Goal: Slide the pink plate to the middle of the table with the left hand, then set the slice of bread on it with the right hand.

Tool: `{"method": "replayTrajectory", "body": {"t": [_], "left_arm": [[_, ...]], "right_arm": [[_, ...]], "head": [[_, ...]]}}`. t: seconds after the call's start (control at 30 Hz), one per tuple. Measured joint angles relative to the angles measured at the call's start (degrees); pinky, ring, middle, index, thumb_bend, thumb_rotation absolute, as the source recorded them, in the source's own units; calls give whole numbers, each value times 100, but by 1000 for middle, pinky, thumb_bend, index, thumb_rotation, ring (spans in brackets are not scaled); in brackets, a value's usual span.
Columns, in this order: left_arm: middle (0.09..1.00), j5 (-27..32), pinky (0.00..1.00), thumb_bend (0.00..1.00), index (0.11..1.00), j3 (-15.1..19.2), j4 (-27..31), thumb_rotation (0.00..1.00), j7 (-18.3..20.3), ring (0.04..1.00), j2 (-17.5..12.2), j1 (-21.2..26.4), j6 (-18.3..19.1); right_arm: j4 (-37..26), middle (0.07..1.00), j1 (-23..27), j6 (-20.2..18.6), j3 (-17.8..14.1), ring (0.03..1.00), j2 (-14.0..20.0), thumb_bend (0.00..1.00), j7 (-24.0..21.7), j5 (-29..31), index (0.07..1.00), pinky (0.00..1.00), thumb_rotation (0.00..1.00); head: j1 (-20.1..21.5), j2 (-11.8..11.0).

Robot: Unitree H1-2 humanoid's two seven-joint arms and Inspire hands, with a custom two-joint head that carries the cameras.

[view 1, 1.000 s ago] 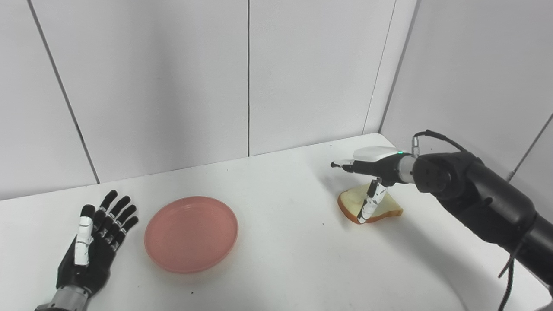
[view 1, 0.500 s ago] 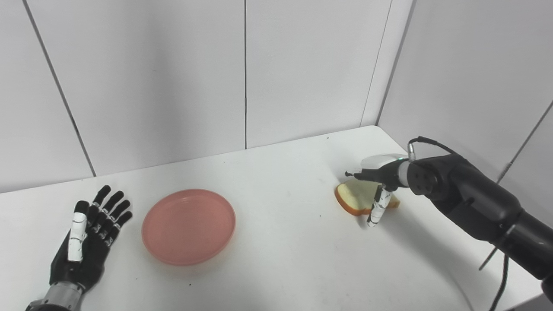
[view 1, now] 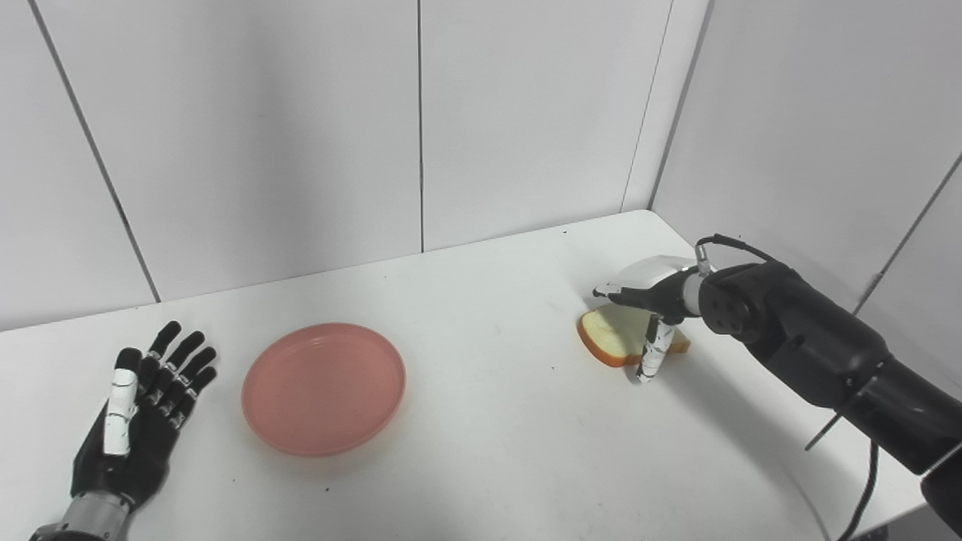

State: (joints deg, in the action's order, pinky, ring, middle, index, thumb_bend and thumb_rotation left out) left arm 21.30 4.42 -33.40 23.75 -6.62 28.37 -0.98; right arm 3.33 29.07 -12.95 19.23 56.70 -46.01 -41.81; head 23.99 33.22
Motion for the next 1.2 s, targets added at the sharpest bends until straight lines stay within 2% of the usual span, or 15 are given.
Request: {"method": "replayTrajectory", "body": {"t": [0.13,0.33,0.47,0.67,0.73,0.8,0.87,1.07,1.2], "left_arm": [[937,-1,958,864,953,-13,34,835,-1,924,-16,-26,4],[935,-2,954,868,952,-20,35,843,0,920,-20,-29,3],[934,-2,955,869,949,-26,36,839,0,919,-35,-29,3],[939,-2,972,866,955,-38,148,842,2,927,-72,-113,5],[940,0,969,865,955,-34,232,834,2,927,-84,-173,25],[947,1,976,854,963,-37,292,844,1,934,-84,-202,72],[944,0,971,847,961,-41,381,846,0,931,-94,-219,200],[939,1,961,848,957,-46,482,843,2,928,-123,-263,312],[945,1,962,845,963,-45,479,837,22,936,-137,-265,312]], "right_arm": [[342,1000,146,264,20,1000,-80,1000,190,-149,1000,970,243],[568,1000,357,667,52,1000,-133,1000,398,-299,1000,961,247],[627,1000,380,794,70,999,-137,1000,403,-346,1000,984,259],[870,967,405,1031,125,965,-210,1000,458,-458,967,944,248],[1072,960,484,1046,191,953,-304,1000,460,-542,960,899,222],[1241,945,531,1042,192,914,-410,1000,459,-548,946,802,198],[1300,941,585,1035,178,903,-508,1000,459,-563,942,774,204],[1364,941,617,968,154,912,-550,1000,409,-583,946,785,198],[1363,918,606,908,141,854,-553,1000,395,-568,925,731,146]], "head": [[-18,9],[-35,44],[-44,62],[-114,114],[-140,140],[-158,184],[-158,211],[-132,220],[-141,220]]}}
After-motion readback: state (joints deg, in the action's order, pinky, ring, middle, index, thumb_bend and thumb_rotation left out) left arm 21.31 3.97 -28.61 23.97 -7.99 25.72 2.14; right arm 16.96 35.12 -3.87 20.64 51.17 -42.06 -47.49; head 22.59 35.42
